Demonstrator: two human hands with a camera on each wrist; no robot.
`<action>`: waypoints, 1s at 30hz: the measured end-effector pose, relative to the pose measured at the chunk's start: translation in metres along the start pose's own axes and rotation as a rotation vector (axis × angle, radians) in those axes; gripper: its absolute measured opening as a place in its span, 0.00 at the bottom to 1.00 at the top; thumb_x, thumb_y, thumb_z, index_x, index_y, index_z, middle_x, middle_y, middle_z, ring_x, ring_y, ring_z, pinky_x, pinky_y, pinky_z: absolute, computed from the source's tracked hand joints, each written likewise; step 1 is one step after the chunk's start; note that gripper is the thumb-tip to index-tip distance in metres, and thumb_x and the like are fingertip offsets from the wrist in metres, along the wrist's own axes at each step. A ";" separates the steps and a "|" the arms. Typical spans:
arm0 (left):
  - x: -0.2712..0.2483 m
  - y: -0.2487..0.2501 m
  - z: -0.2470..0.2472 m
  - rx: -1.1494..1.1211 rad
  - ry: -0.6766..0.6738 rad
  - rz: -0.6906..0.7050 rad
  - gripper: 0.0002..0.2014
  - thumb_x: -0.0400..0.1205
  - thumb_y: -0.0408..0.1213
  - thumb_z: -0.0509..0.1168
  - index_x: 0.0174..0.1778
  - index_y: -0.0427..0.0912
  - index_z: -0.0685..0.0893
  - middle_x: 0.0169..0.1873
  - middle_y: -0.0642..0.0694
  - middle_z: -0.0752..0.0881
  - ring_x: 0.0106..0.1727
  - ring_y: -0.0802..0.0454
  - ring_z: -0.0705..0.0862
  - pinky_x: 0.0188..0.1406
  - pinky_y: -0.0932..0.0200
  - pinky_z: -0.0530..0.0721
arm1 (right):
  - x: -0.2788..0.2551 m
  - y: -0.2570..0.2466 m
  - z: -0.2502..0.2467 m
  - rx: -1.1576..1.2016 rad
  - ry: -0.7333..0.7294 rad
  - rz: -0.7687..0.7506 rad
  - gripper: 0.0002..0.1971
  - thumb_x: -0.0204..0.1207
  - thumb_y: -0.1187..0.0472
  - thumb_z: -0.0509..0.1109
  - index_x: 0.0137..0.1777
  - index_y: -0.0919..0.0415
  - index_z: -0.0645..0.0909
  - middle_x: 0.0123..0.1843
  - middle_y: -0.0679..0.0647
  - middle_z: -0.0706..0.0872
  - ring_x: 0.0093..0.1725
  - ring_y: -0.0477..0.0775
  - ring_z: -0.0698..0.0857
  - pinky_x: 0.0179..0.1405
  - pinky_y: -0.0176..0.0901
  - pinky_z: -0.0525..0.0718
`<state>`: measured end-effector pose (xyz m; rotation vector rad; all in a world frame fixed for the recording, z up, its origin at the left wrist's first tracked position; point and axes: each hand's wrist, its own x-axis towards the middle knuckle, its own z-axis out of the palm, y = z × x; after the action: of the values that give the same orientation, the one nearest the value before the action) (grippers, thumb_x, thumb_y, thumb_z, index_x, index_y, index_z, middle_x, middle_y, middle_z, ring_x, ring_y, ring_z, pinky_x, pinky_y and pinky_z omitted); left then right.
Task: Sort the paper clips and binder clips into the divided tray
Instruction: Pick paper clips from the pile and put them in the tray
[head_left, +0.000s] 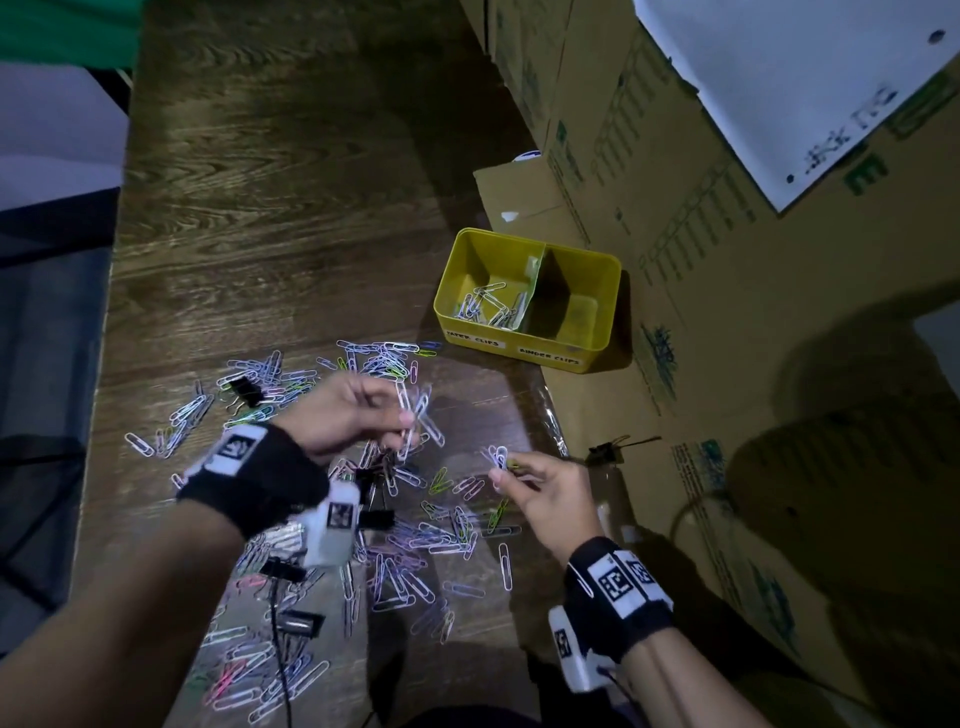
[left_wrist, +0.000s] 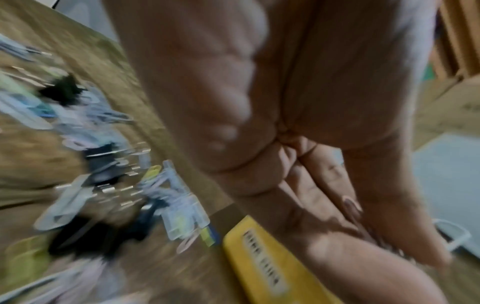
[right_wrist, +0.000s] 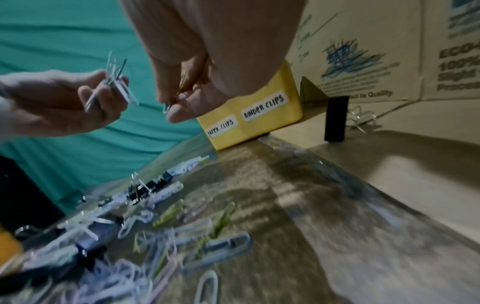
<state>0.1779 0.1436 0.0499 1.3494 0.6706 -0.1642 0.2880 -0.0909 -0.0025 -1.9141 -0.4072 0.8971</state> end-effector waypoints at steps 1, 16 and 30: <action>0.002 0.018 -0.001 -0.027 -0.029 0.050 0.24 0.56 0.47 0.83 0.38 0.33 0.88 0.31 0.37 0.90 0.28 0.51 0.86 0.30 0.64 0.86 | 0.000 -0.006 0.000 0.042 0.017 -0.005 0.17 0.67 0.55 0.79 0.55 0.58 0.87 0.50 0.53 0.90 0.47 0.50 0.89 0.56 0.52 0.87; 0.142 0.088 0.030 0.996 0.224 0.120 0.09 0.74 0.38 0.72 0.48 0.41 0.88 0.39 0.47 0.86 0.38 0.54 0.80 0.39 0.61 0.79 | 0.084 -0.130 -0.031 0.072 0.213 -0.318 0.13 0.72 0.64 0.77 0.56 0.62 0.87 0.46 0.45 0.88 0.42 0.38 0.87 0.49 0.34 0.86; 0.020 0.011 0.030 0.516 0.082 0.146 0.05 0.79 0.33 0.68 0.48 0.42 0.87 0.34 0.54 0.87 0.31 0.65 0.84 0.35 0.69 0.82 | 0.173 -0.138 0.002 -0.573 0.047 -0.116 0.16 0.73 0.55 0.75 0.60 0.59 0.85 0.61 0.57 0.86 0.57 0.54 0.84 0.62 0.44 0.81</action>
<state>0.2101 0.1235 0.0503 1.9038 0.6168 -0.1716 0.4150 0.0839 0.0438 -2.3918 -0.8049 0.7017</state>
